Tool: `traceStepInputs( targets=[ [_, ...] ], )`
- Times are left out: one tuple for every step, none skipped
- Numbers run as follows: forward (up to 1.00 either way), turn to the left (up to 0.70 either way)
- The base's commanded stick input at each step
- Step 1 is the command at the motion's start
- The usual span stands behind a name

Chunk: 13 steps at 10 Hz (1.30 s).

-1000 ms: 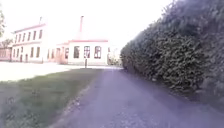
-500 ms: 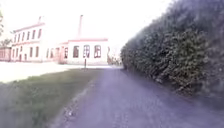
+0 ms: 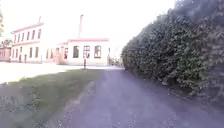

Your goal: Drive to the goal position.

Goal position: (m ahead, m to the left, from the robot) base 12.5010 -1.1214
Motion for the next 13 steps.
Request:
traceStepInputs(
  targets=[
    [0.70, 0.00],
    [0.70, -0.35],
    [0.70, -0.18],
    [0.70, 0.00],
    [0.70, 0.00],
    [0.70, 0.00],
    [0.70, 0.00],
    [0.70, 0.00],
    [0.70, 0.00],
    [0.70, 0.00],
    [0.70, 0.00],
    [0.70, 0.00],
    [0.70, 0.00]
  ],
)
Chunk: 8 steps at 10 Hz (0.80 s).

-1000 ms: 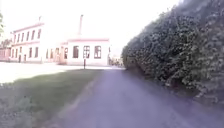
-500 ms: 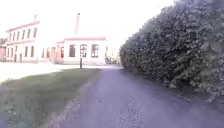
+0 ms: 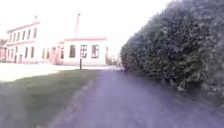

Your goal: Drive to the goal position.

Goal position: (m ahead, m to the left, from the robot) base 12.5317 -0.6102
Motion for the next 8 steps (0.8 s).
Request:
traceStepInputs(
  targets=[
    [0.70, 0.00],
    [0.70, 0.00],
    [0.70, 0.00],
    [0.70, 0.00],
    [0.70, -0.15],
    [0.70, -0.35],
    [0.70, -0.35],
    [0.70, -0.35]
  ],
)
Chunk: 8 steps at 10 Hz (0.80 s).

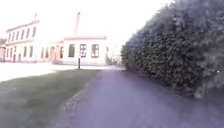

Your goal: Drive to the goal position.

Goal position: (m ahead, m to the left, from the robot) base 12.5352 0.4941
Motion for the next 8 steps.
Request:
traceStepInputs(
  targets=[
    [0.70, -0.35],
    [0.70, -0.35],
    [0.70, -0.35],
    [0.70, -0.32],
    [0.70, -0.19],
    [0.70, -0.01],
    [0.70, 0.00],
    [0.70, 0.00]
  ],
)
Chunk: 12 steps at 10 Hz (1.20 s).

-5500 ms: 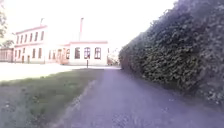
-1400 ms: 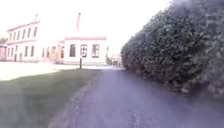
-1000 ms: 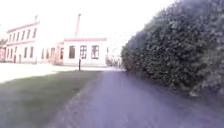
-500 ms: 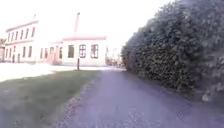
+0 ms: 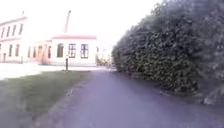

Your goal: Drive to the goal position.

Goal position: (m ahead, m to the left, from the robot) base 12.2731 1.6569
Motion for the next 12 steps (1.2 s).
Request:
traceStepInputs(
  targets=[
    [0.70, 0.00],
    [0.70, 0.00],
    [0.70, 0.00],
    [0.70, 0.00],
    [0.70, 0.00],
    [0.70, 0.00],
    [0.70, 0.00],
    [0.70, 0.00],
    [0.70, 0.00],
    [0.70, 0.00],
    [0.70, 0.00],
    [0.70, 0.00]
  ],
)
